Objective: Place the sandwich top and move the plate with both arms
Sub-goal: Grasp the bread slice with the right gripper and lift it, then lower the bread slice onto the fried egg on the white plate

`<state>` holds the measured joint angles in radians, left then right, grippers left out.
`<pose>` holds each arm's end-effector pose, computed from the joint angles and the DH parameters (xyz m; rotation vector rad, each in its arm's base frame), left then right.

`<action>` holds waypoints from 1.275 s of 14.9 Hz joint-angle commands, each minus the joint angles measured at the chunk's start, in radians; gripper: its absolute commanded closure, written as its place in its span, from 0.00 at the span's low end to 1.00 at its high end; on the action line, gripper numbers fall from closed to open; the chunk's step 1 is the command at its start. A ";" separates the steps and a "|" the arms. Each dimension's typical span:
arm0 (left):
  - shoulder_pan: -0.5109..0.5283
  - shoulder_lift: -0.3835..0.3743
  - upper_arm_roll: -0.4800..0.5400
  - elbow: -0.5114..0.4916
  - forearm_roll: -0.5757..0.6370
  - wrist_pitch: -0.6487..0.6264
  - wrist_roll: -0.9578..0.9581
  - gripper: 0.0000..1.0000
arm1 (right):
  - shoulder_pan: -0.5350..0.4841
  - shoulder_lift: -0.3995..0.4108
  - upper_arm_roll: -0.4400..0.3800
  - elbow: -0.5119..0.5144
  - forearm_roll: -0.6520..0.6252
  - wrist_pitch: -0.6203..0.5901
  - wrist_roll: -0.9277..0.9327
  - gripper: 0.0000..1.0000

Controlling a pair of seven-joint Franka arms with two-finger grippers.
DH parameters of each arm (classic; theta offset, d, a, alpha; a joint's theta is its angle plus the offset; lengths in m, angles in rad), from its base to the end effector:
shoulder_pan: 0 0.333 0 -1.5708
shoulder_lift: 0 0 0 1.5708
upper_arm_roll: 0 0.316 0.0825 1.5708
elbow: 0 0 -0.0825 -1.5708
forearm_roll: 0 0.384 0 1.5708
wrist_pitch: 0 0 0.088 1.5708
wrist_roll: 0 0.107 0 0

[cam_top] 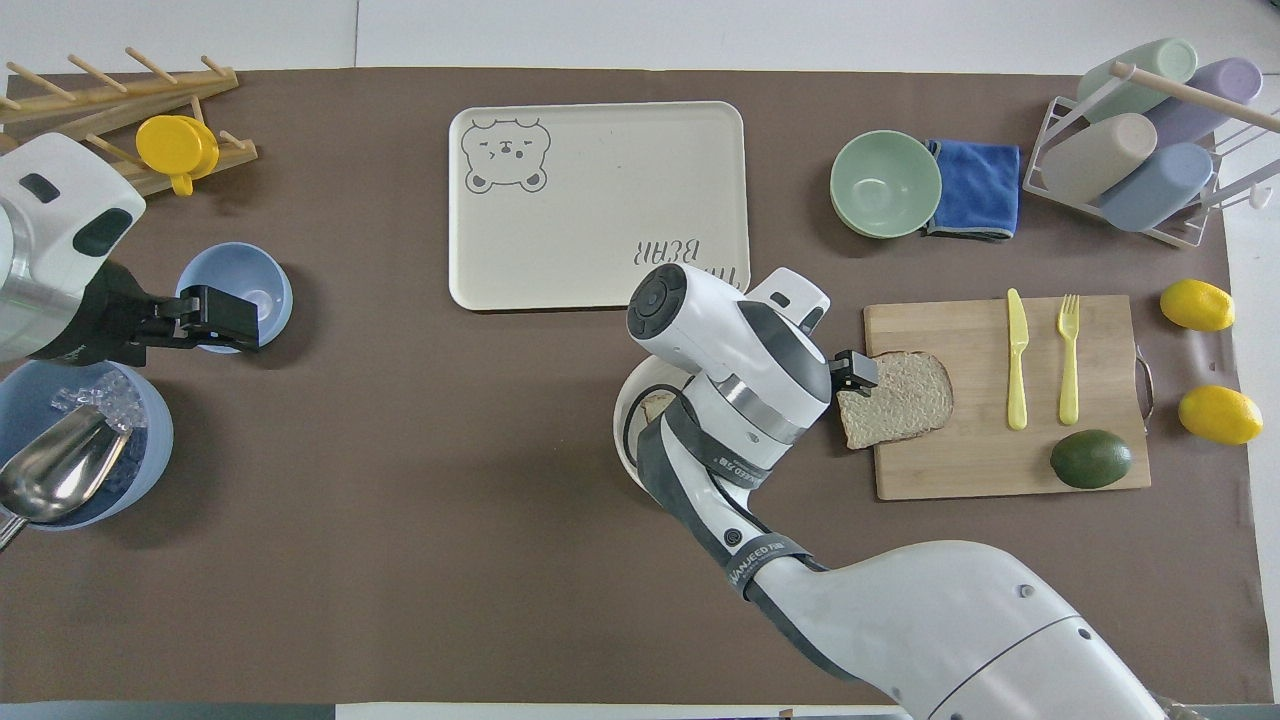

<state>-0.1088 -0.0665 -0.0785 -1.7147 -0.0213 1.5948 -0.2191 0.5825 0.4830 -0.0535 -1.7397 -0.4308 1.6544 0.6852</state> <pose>0.5228 -0.1026 0.5947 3.1350 0.0520 -0.0874 0.5356 0.2677 0.2782 2.4533 0.0080 -0.2720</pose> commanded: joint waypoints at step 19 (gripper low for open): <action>0.009 -0.016 -0.004 -0.013 -0.002 0.008 -0.009 0.00 | -0.047 -0.067 0.000 -0.161 -0.040 0.044 0.002 0.02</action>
<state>-0.1088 -0.0665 -0.0785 -1.7147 -0.0213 1.5948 -0.2192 0.5503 0.4452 -0.0607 -1.8418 -0.4542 1.6639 0.6851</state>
